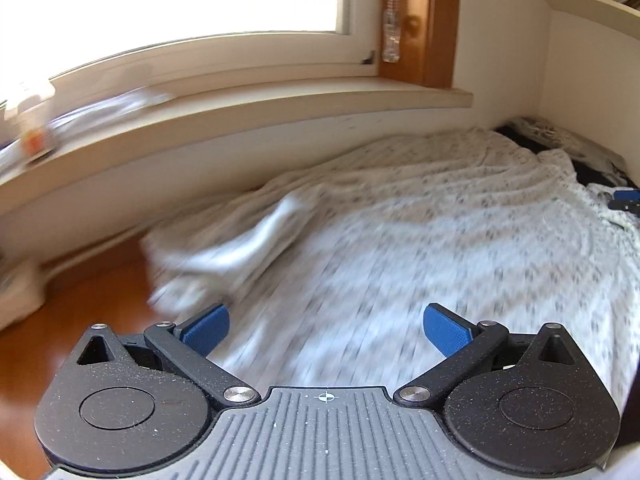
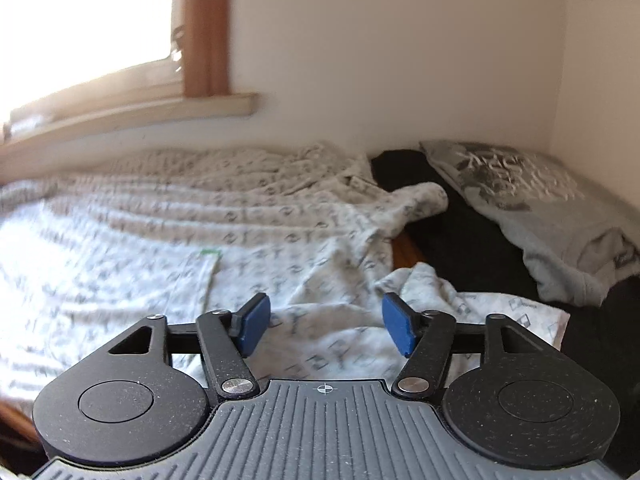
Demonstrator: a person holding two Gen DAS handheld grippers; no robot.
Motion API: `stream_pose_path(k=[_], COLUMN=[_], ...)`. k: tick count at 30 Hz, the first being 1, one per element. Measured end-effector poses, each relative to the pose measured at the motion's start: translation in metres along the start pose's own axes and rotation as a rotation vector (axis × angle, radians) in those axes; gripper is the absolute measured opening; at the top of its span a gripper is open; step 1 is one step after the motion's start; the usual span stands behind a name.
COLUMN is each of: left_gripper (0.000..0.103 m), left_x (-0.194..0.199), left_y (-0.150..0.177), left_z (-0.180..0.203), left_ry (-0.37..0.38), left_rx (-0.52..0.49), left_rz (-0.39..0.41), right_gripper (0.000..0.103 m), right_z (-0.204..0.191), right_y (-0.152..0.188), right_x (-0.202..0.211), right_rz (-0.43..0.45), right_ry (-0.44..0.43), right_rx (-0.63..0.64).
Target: Fold clothes
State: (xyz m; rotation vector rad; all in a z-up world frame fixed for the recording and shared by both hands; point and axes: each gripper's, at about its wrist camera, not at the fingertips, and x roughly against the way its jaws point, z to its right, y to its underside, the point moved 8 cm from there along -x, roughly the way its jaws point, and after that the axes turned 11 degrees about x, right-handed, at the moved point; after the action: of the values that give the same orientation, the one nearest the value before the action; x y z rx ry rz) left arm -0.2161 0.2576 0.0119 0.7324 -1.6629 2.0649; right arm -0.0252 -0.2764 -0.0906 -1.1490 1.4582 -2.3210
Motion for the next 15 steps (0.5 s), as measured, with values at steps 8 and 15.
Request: stream_pose_path(k=[8,15], left_gripper=[0.058,0.05], left_x=[0.036,0.056], left_y=[0.043,0.063], left_z=[-0.032,-0.019], left_ry=[0.028,0.089], left_rx=[0.142,0.129], left_rz=[-0.011,-0.015], right_gripper=[0.066,0.073], right_z=[-0.064,-0.105], right_y=[-0.034,-0.052], right_x=[-0.038,-0.051], right_rz=[0.004,-0.002], right_ry=[-0.025,0.001], right_rx=[0.115,0.28])
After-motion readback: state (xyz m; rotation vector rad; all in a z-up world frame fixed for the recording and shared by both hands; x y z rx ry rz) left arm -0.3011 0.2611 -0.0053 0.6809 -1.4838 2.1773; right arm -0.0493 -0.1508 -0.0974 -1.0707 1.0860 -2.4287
